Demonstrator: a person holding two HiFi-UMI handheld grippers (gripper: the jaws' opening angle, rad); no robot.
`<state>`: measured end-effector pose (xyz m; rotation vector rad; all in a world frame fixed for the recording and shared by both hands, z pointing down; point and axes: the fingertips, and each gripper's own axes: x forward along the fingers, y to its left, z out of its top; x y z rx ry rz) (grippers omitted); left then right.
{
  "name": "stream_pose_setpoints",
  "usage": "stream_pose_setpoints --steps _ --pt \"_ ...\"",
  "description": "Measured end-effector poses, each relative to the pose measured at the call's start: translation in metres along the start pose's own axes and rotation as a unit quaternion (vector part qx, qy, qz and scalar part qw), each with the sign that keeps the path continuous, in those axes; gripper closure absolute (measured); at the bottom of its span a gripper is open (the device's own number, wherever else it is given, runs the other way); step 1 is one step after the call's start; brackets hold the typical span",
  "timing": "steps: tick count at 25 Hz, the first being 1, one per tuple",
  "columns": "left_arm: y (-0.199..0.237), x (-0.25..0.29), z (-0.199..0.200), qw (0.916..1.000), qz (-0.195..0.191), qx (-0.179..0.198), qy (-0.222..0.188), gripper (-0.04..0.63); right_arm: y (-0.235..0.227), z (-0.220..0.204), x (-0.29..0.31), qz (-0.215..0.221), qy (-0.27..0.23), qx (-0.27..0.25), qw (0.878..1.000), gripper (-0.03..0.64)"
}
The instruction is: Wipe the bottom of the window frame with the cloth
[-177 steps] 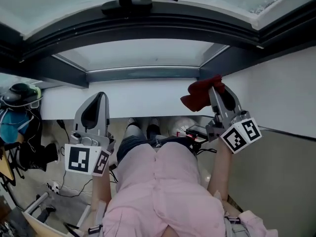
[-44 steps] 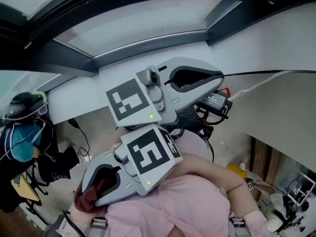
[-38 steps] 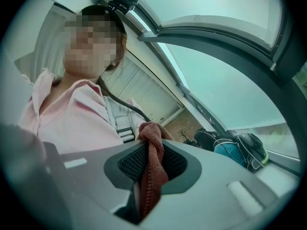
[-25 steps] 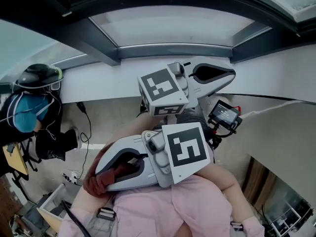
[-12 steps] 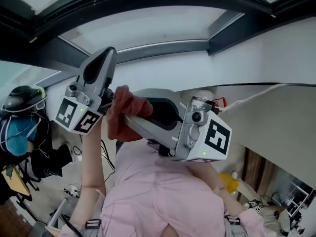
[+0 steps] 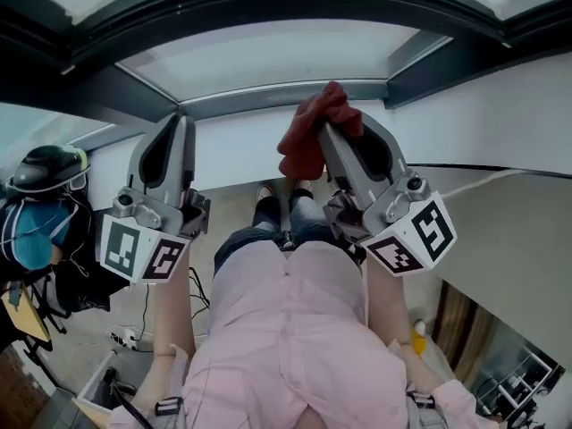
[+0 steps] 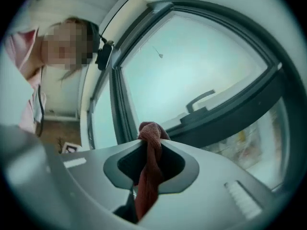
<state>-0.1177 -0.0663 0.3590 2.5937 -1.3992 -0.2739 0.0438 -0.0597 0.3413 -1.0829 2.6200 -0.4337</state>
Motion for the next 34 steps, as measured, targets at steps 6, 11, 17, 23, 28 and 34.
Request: stream_pose_setpoints --steps 6,11,17,23,28,34 --pt "-0.039 -0.004 -0.025 0.9961 0.011 0.057 0.066 0.597 -0.046 -0.034 -0.042 -0.134 0.094 -0.095 0.982 0.554" --pt "-0.04 -0.007 -0.027 0.9954 0.014 0.057 0.075 0.597 -0.062 -0.026 -0.057 -0.157 0.079 -0.077 0.981 0.554" --pt "-0.028 -0.013 -0.023 0.9952 0.026 0.065 0.068 0.597 -0.084 -0.001 -0.079 -0.199 0.067 -0.106 0.972 0.554" --pt "-0.036 -0.011 -0.022 0.9955 0.02 0.064 0.067 0.597 -0.087 0.006 -0.098 -0.215 0.07 -0.106 0.968 0.554" --pt "-0.037 -0.01 -0.024 0.9952 0.018 0.065 0.07 0.597 -0.089 0.004 -0.105 -0.222 0.079 -0.107 0.966 0.554" --pt "-0.035 -0.01 -0.027 0.9951 0.02 0.065 0.072 0.597 -0.092 0.004 -0.105 -0.222 0.082 -0.11 0.965 0.554"
